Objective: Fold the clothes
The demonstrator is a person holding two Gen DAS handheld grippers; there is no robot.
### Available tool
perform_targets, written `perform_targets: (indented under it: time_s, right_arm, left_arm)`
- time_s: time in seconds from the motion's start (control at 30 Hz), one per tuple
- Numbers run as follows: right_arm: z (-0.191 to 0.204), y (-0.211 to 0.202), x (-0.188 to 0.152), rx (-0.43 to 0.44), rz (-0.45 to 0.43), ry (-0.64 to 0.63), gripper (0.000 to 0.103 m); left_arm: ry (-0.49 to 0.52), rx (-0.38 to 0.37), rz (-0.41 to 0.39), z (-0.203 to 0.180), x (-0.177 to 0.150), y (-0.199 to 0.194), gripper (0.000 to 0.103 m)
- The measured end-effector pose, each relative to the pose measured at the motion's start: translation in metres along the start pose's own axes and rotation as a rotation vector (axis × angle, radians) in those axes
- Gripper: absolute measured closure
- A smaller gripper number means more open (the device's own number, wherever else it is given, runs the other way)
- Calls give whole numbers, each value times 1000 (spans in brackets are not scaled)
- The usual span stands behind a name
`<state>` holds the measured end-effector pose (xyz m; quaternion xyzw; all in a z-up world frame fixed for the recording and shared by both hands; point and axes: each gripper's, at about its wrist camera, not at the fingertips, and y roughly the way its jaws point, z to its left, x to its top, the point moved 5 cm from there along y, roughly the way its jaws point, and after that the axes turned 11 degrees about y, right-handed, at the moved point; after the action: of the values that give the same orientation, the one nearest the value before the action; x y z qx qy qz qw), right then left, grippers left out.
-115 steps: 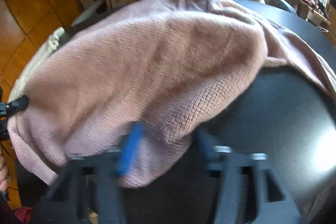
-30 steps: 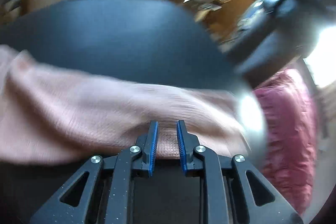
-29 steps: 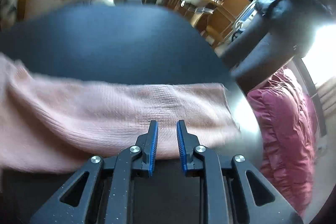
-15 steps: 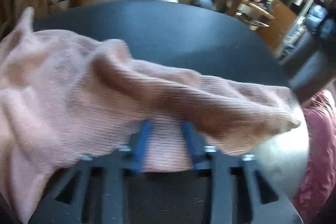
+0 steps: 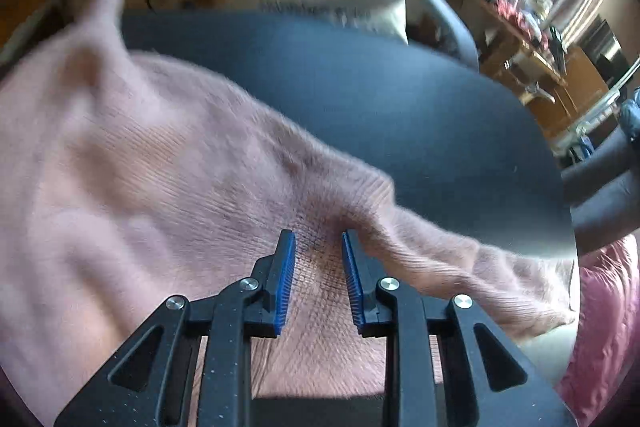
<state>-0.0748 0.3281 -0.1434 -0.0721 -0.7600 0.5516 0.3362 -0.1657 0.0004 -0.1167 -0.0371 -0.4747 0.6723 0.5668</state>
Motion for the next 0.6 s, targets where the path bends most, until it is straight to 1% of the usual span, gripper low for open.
perform_targets:
  time_s: [0.1, 0.17, 0.2, 0.27, 0.3, 0.33, 0.4, 0.43, 0.5, 0.53, 0.6]
  right_arm:
    - [-7, 8, 8, -74, -38, -24, 77]
    - [-9, 12, 15, -149, -59, -74, 77]
    - [-3, 17, 20, -178, -68, -93, 77]
    - [-1, 20, 26, -220, -89, -129, 77]
    - [0, 21, 27, -232, -94, -149, 79]
    - [1, 29, 30, -245, -100, -173, 79]
    - [15, 16, 31, -242, -101, -208, 79]
    - [11, 19, 35, -214, -99, -202, 78]
    - [-5, 4, 35, -124, -116, -119, 78]
    - [-14, 2, 40, -109, -124, -89, 78]
    - [-36, -2, 39, -148, -104, -57, 78]
  left_arm:
    - [-4, -2, -2, 0, 0, 0, 76]
    - [-4, -2, -3, 0, 0, 0, 76]
    - [-4, -1, -3, 0, 0, 0, 76]
    - [-4, 0, -3, 0, 0, 0, 76]
    - [-4, 0, -4, 0, -1, 0, 76]
    - [-4, 1, -5, 0, -1, 0, 76]
    - [-5, -1, -5, 0, -1, 0, 76]
    - [-5, -1, -5, 0, -1, 0, 76]
    - [-3, 1, -4, 0, -1, 0, 76]
    - [-2, 3, -3, -1, -1, 0, 76]
    - [1, 6, -3, -1, -1, -1, 76]
